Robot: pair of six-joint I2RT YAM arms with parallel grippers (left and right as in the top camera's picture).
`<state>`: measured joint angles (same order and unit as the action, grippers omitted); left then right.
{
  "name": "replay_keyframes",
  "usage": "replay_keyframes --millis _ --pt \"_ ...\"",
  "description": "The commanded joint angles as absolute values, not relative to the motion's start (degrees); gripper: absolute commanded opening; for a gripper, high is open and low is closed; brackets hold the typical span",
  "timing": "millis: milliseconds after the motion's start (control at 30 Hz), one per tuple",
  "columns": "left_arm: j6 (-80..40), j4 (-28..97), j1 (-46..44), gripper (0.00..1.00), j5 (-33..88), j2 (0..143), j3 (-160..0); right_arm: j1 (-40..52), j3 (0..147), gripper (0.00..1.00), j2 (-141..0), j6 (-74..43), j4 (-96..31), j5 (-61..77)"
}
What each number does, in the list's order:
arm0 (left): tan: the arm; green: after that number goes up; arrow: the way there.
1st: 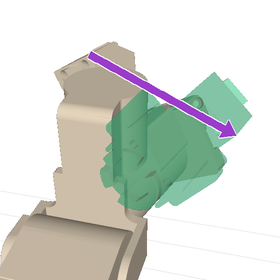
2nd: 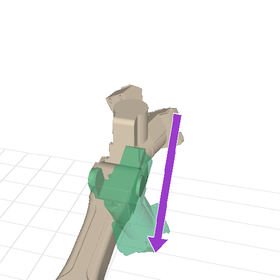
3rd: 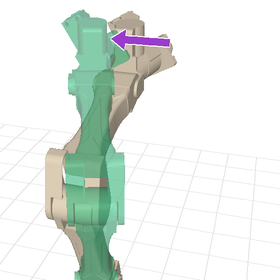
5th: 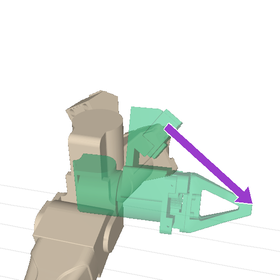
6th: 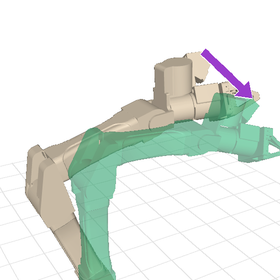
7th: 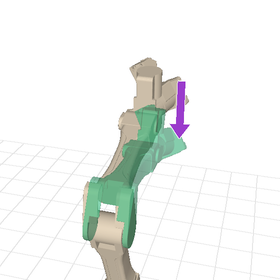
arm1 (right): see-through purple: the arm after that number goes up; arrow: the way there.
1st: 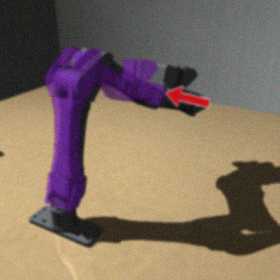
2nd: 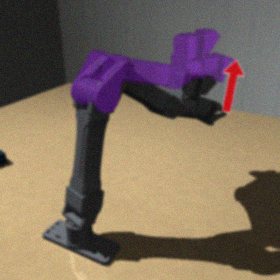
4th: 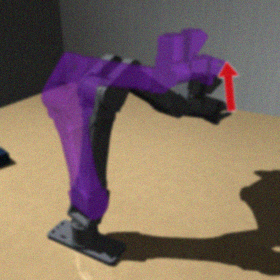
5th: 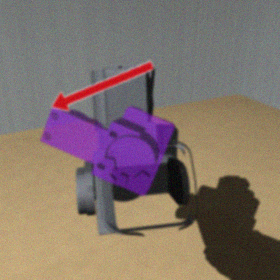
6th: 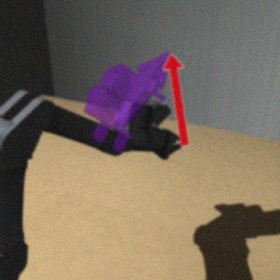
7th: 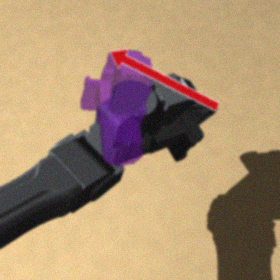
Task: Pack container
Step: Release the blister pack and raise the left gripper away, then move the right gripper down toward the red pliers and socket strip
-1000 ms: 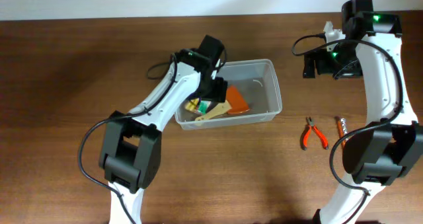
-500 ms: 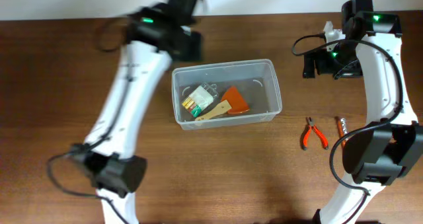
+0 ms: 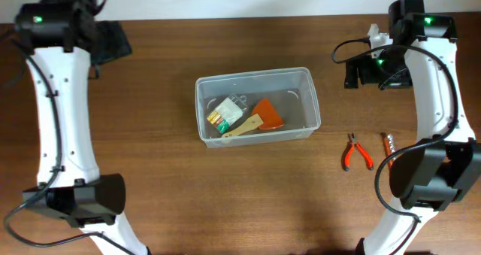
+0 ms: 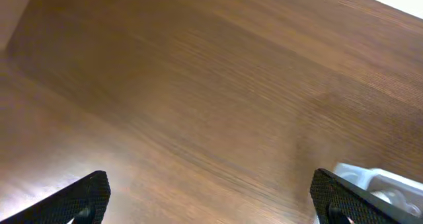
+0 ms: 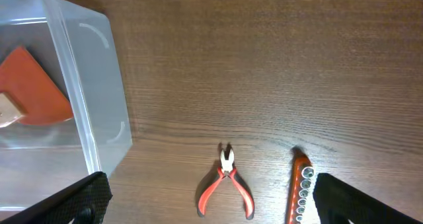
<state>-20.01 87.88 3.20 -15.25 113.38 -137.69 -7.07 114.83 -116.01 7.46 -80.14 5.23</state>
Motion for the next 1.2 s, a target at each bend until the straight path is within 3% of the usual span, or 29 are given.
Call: replay_keyframes --millis 0,300,633,833,1000,1167 --pt "-20.3 88.6 4.1 0.99 -14.8 112.9 -137.8 -7.2 114.5 0.99 -115.6 7.2 -80.9 5.3" --pt "-20.3 88.6 4.1 0.99 -14.8 112.9 -137.8 -7.2 114.5 0.99 -106.2 3.6 -82.6 1.6" --pt "-20.3 88.6 4.1 0.99 -14.8 112.9 -137.8 -7.1 114.5 0.99 -99.4 -5.1 -94.8 -1.1" --pt "-20.3 88.6 4.1 0.99 -14.8 112.9 -137.8 -7.2 112.8 0.99 -95.8 -6.5 -93.2 -3.8" --pt "-20.3 88.6 4.1 0.99 -14.8 112.9 -137.8 -7.2 103.2 0.99 -91.1 -6.5 -87.5 -3.4" --pt "-20.3 88.6 4.1 0.99 -14.8 112.9 -137.8 -7.2 83.2 0.99 -85.4 -6.5 -77.5 -3.1"
